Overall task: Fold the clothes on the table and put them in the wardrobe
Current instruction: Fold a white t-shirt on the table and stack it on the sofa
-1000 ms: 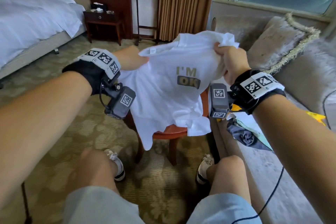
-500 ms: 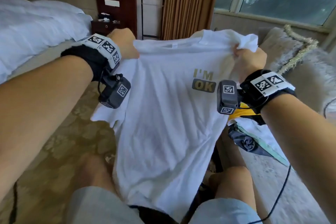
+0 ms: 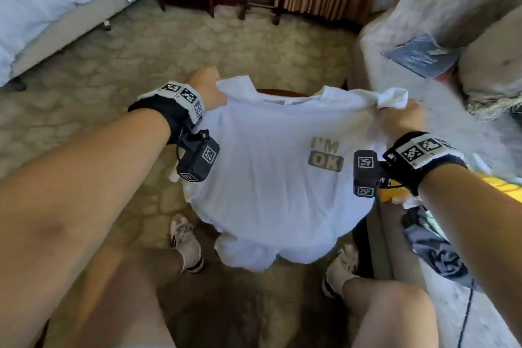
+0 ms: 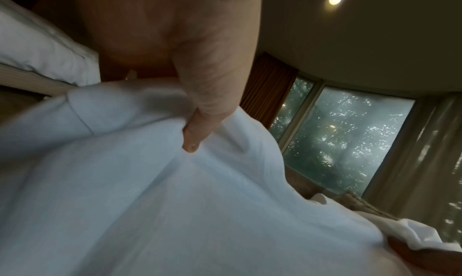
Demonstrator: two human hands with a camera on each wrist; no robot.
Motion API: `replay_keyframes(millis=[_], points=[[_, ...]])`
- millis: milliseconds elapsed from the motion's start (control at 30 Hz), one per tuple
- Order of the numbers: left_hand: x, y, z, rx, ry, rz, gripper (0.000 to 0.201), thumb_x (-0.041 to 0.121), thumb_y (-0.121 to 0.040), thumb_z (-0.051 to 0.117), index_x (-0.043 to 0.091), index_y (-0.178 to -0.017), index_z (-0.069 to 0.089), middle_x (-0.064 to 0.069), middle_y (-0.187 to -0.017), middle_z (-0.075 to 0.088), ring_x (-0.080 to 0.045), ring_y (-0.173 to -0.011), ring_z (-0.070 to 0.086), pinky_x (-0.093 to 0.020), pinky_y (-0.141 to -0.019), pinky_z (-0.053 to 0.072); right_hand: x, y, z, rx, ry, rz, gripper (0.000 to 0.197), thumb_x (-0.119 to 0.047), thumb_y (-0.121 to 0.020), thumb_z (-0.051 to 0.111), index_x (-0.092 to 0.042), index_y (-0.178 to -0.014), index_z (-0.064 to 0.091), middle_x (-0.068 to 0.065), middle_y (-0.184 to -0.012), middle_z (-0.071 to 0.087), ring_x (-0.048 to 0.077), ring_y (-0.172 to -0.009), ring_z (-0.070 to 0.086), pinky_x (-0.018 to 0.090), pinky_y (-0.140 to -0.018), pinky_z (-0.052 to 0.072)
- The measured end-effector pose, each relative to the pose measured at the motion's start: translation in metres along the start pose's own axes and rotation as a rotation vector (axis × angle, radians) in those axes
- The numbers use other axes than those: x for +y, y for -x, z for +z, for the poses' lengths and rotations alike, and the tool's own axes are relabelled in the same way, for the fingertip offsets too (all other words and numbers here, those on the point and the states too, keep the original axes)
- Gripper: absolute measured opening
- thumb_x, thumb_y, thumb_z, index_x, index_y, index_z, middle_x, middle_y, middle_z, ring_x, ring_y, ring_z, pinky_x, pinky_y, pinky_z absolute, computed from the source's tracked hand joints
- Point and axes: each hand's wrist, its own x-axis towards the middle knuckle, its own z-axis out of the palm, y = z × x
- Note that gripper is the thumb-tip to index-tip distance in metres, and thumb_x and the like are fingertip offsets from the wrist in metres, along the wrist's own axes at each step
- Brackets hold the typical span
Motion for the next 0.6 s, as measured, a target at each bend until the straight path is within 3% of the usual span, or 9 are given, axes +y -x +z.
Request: replay_keyframes(millis=[67,100,167,233,300,367,433,500,600], points=[[0.0,-0.022,0.015,0.031,-0.022,-0.035,0.036,-0.001,-0.077,0.066,0.006,-0.059,0.036,-0.005,-0.06,0.036,-0.024,-0.064,0.041,-0.029,-0.055,0.031,0.002,-0.032,0.019,0.008,0.046,0.007,0.037,-0.02,-0.089,0.061,-0.009,-0.124,0.063,0.013,-0.123,0.065,0.031,-0.114,0.062,0.031,-0.084,0.047],[-0.001,-0.036,0.022,0.028,-0.036,-0.049,0.029,0.0,-0.079,0.066,0.003,-0.065,0.041,-0.006,-0.063,0.038,-0.025,-0.065,0.042,-0.03,-0.056,0.033,0.002,-0.044,0.029,0.023,0.085,0.018,0.035,-0.02,-0.088,0.059,-0.01,-0.12,0.064,0.013,-0.118,0.067,0.031,-0.109,0.063,0.031,-0.082,0.047],[-0.001,-0.06,0.032,0.028,-0.027,-0.068,0.015,0.003,-0.083,0.066,-0.002,-0.091,0.055,-0.013,-0.082,0.051,-0.031,-0.078,0.052,-0.035,-0.064,0.042,0.008,-0.074,0.05,0.056,0.135,0.071,0.032,-0.025,-0.082,0.054,-0.012,-0.109,0.066,0.009,-0.104,0.07,0.029,-0.097,0.066,0.033,-0.078,0.05],[-0.008,-0.084,0.048,0.017,-0.042,-0.094,0.022,0.001,-0.083,0.065,-0.003,-0.104,0.059,-0.017,-0.1,0.059,-0.034,-0.092,0.058,-0.039,-0.075,0.05,0.017,-0.096,0.071,0.088,0.148,0.111,0.032,-0.031,-0.081,0.05,-0.015,-0.104,0.066,0.006,-0.099,0.071,0.027,-0.093,0.067,0.035,-0.081,0.055],[-0.015,-0.102,0.063,0.032,-0.064,-0.123,0.014,-0.003,-0.081,0.06,0.005,-0.093,0.06,-0.014,-0.094,0.059,-0.03,-0.087,0.055,-0.039,-0.078,0.049,0.027,-0.11,0.09,0.103,0.24,0.138,0.025,-0.031,-0.088,0.051,-0.015,-0.102,0.065,0.003,-0.097,0.069,0.025,-0.092,0.066,0.032,-0.079,0.052],[-0.019,-0.119,0.079,0.047,-0.068,-0.138,0.02,-0.007,-0.079,0.053,0.011,-0.087,0.057,-0.014,-0.087,0.054,-0.028,-0.079,0.049,-0.038,-0.075,0.047,0.032,-0.118,0.102,0.116,0.268,0.167,0.023,-0.032,-0.089,0.053,-0.016,-0.102,0.063,0.002,-0.095,0.065,0.025,-0.091,0.064,0.031,-0.076,0.048],[-0.023,-0.133,0.093,0.088,-0.026,-0.174,0.023,-0.006,-0.081,0.051,0.008,-0.098,0.058,-0.017,-0.096,0.058,-0.034,-0.088,0.055,-0.041,-0.081,0.051,0.038,-0.128,0.111,0.113,0.205,0.187,0.033,-0.038,-0.086,0.055,-0.017,-0.112,0.06,0.002,-0.101,0.063,0.025,-0.095,0.062,0.035,-0.082,0.049],[-0.028,-0.142,0.103,0.13,0.019,-0.217,0.034,-0.004,-0.082,0.052,0.008,-0.113,0.052,-0.019,-0.111,0.058,-0.038,-0.104,0.055,-0.045,-0.087,0.05,0.043,-0.14,0.119,0.107,0.171,0.18,0.056,-0.046,-0.08,0.063,-0.014,-0.125,0.054,0.005,-0.118,0.062,0.027,-0.107,0.061,0.039,-0.093,0.05],[-0.034,-0.152,0.106,0.048,0.036,-0.219,0.046,-0.001,-0.078,0.055,0.014,-0.12,0.045,-0.018,-0.125,0.051,-0.038,-0.116,0.048,-0.049,-0.094,0.047,0.038,-0.146,0.122,0.27,0.233,0.209,0.086,-0.053,-0.067,0.081,-0.01,-0.131,0.042,0.013,-0.137,0.048,0.031,-0.128,0.046,0.04,-0.106,0.038]])
